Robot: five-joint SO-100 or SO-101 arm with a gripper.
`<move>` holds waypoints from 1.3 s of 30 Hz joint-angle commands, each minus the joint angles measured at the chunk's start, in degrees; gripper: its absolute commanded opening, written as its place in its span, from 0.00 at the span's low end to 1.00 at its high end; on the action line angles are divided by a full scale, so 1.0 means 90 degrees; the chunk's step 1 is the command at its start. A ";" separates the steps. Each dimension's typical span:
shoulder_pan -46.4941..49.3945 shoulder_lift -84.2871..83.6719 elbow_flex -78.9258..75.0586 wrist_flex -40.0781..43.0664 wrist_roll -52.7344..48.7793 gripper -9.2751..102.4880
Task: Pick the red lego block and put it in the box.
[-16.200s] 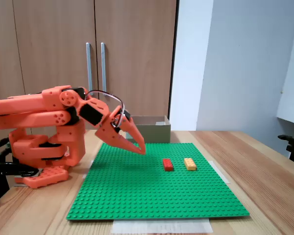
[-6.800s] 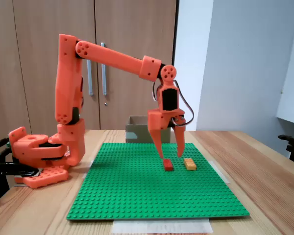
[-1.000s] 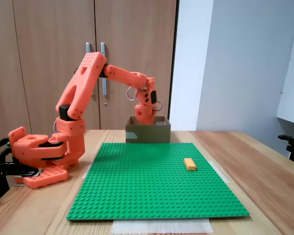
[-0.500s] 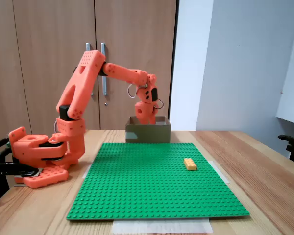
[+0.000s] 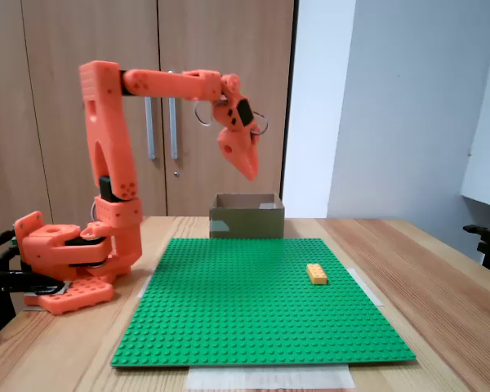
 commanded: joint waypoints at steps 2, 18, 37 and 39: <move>0.0361 0.1777 0.0889 -0.0293 -0.0215 0.10; 0.3018 0.5947 0.4658 -0.0869 0.0625 0.07; 0.4434 0.9258 0.9121 -0.2402 0.1689 0.07; 0.4463 0.9434 0.9355 -0.2490 0.1729 0.07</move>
